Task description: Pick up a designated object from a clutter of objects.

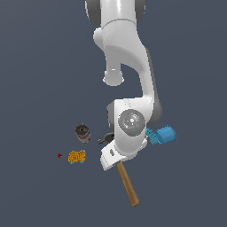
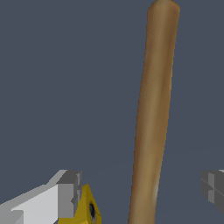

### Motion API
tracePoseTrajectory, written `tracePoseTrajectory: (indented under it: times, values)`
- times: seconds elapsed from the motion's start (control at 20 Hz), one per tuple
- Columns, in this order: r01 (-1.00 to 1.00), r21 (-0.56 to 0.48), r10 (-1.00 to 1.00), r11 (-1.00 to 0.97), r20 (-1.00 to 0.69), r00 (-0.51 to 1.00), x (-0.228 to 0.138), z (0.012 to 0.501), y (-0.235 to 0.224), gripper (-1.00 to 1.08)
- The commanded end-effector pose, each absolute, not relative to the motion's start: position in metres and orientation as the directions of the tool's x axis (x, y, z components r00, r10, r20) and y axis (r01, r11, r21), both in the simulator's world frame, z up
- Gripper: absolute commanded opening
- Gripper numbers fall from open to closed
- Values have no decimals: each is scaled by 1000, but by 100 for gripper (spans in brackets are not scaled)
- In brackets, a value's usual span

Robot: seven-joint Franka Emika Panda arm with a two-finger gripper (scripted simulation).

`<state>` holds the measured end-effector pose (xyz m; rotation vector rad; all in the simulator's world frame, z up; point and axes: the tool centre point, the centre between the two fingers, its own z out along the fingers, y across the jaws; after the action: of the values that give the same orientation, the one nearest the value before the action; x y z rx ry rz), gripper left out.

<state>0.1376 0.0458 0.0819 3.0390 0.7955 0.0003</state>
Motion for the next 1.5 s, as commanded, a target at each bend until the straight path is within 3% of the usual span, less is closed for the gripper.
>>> tracePoseTrajectory:
  times: [0.0,0.6,0.65,1.45]
  values:
    - [490,0,490,-872,-1,872,137,73,46,100]
    - [492,0,492,-871,0,871,138,36,46,100]
    - [492,0,492,-871,0,871,138,36,46,-100]
    - [490,1,490,-872,-1,872,137,46,38,-100]
